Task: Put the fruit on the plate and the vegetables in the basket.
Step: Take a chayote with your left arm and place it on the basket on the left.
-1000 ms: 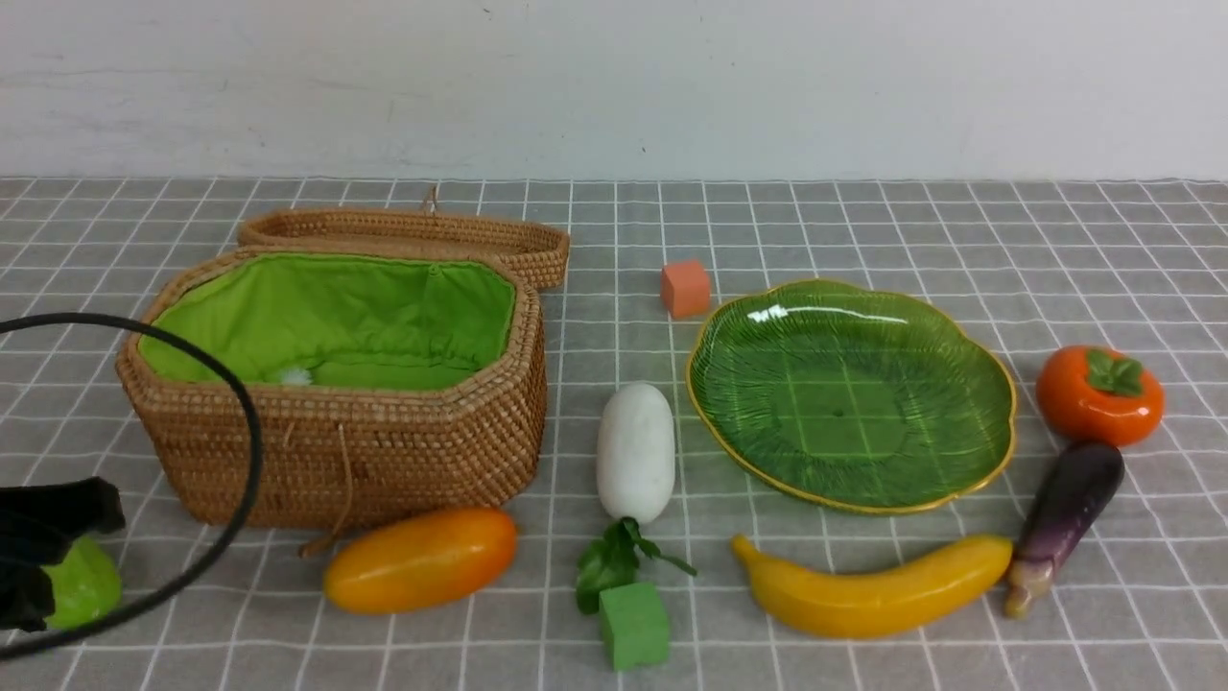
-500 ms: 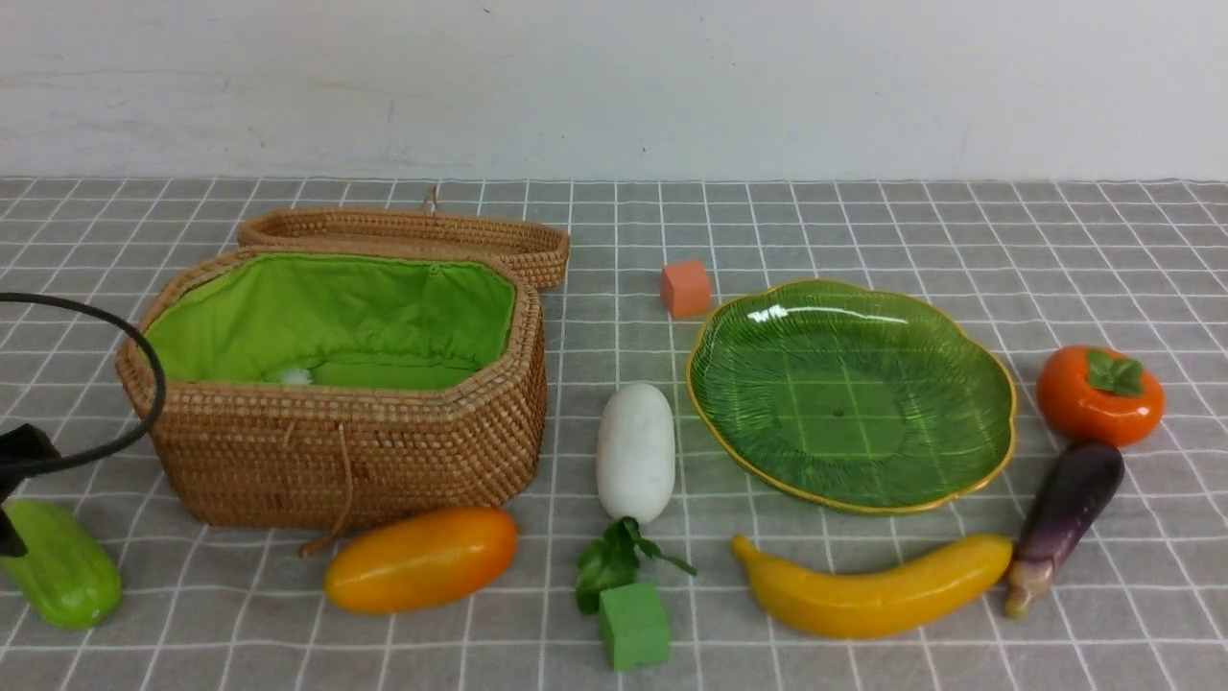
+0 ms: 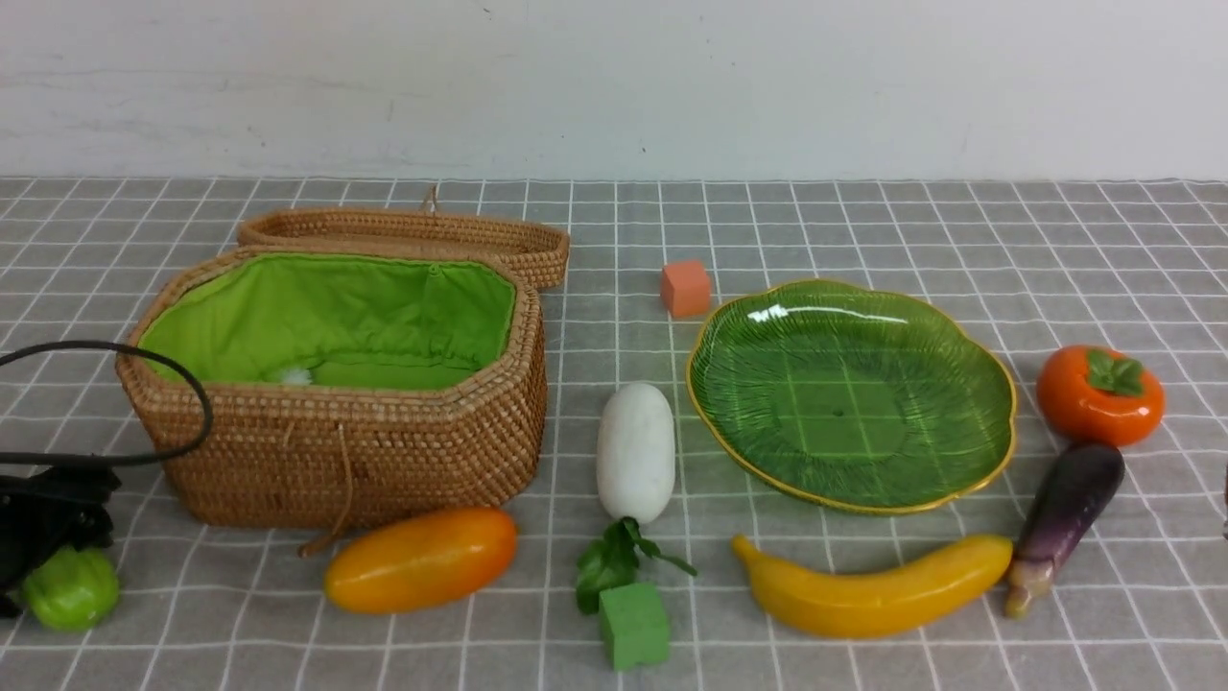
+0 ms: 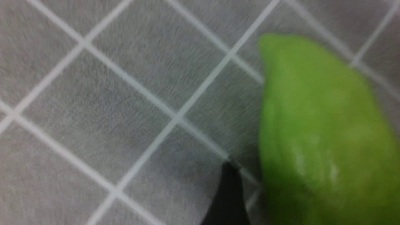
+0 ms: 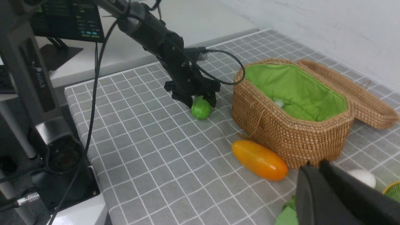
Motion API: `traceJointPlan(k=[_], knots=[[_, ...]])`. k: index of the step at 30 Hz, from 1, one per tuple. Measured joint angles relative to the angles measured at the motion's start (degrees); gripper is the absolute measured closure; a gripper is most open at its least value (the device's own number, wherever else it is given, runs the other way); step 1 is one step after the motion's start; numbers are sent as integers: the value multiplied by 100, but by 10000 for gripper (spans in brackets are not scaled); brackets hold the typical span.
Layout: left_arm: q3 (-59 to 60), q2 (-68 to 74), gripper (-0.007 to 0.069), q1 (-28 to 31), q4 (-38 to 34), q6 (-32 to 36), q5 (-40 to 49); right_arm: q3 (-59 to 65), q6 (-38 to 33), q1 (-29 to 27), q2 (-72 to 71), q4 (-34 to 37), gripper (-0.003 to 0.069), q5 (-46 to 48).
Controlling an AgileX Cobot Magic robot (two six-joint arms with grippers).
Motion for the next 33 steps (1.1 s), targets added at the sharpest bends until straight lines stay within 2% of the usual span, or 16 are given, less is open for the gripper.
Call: traceJointPlan(k=[3,4,7,10,15,18,22,25,26,27,29,33], knots=[[-30,62,185,6,0,0,-40,0,-25,0,0,14,624,-14],[-30,62,197,12,0,0,-40,0,-25,0,0,18,624,-22],[-43,23,193,12,0,0,25,0,-25,0,0,18,624,-78],[-70,-257,193,12,185,0,544,0,134,0,0,23,624,-151],[-320,-1725,193,-40,527,186,1312,-114,704,0,0,-222,624,-344],[-728,-2490,193,-454,574,916,1481,-328,788,0,0,-547,624,-399],[-1523,-2611,193,-1720,574,2948,1639,-654,813,0,0,-901,624,-409],[-2203,-2084,193,-2494,569,4351,1833,-812,876,0,0,-1196,624,-409],[-2305,-2033,193,-2533,569,4434,1852,-816,892,0,0,-1211,624,-409],[-2726,-1593,193,-2758,569,5032,2019,-834,1003,0,0,-1308,623,-402],[-3200,-1042,193,-2873,569,5589,2267,-836,1164,0,0,-1412,623,-333],[-4088,154,193,-2885,610,6057,2732,-836,1496,0,0,-1561,623,36]])
